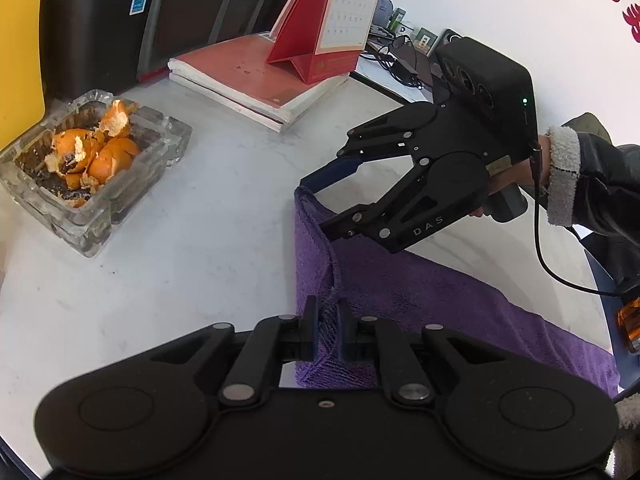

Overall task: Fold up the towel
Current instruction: 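Grasp the towel strip end with the left gripper while the right gripper grasps beside it, then lift the held towel end with both grippers and fold it over the strip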

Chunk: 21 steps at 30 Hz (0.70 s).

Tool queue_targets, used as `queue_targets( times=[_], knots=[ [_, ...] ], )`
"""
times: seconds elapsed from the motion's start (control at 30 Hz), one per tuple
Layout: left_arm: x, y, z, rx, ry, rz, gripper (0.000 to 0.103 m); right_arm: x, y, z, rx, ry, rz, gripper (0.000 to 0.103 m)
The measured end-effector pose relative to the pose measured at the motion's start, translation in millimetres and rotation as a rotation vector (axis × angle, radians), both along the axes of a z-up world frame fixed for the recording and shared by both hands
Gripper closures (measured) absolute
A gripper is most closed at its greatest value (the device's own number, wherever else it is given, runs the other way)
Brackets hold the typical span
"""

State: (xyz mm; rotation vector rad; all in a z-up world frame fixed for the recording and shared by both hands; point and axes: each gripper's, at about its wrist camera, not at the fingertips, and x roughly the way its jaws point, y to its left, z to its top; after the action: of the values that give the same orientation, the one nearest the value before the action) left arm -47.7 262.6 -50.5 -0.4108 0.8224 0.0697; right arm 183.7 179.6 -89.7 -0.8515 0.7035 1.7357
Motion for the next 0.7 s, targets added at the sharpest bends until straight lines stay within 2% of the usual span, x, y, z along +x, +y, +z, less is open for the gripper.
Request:
queue_targets(
  times=[0.33, 0.4, 0.43, 0.5, 0.57, 0.63, 0.7],
  knots=[
    [-7, 6, -2, -0.026, -0.011, -0.017, 0.095, 0, 12, 0, -0.008, 0.019, 0.158, 0.048],
    [-8, 8, -3, -0.035, -0.012, -0.013, 0.095, -1, 15, 2, -0.026, 0.014, 0.162, 0.054],
    [-9, 9, -4, -0.039, -0.011, -0.01, 0.095, -1, 15, 3, -0.033, 0.013, 0.161, 0.061],
    [-10, 10, -5, -0.048, -0.011, -0.013, 0.095, -2, 15, 4, -0.044, -0.005, 0.151, 0.066],
    [-10, 10, -6, -0.051, -0.015, -0.012, 0.095, -6, 15, 5, -0.055, -0.025, 0.146, 0.082],
    [-11, 12, -8, -0.057, -0.019, -0.009, 0.095, -12, 14, 7, -0.06, -0.062, 0.135, 0.091],
    [-13, 13, -9, -0.06, -0.025, -0.003, 0.095, -19, 12, 8, -0.054, -0.101, 0.125, 0.095]
  ],
)
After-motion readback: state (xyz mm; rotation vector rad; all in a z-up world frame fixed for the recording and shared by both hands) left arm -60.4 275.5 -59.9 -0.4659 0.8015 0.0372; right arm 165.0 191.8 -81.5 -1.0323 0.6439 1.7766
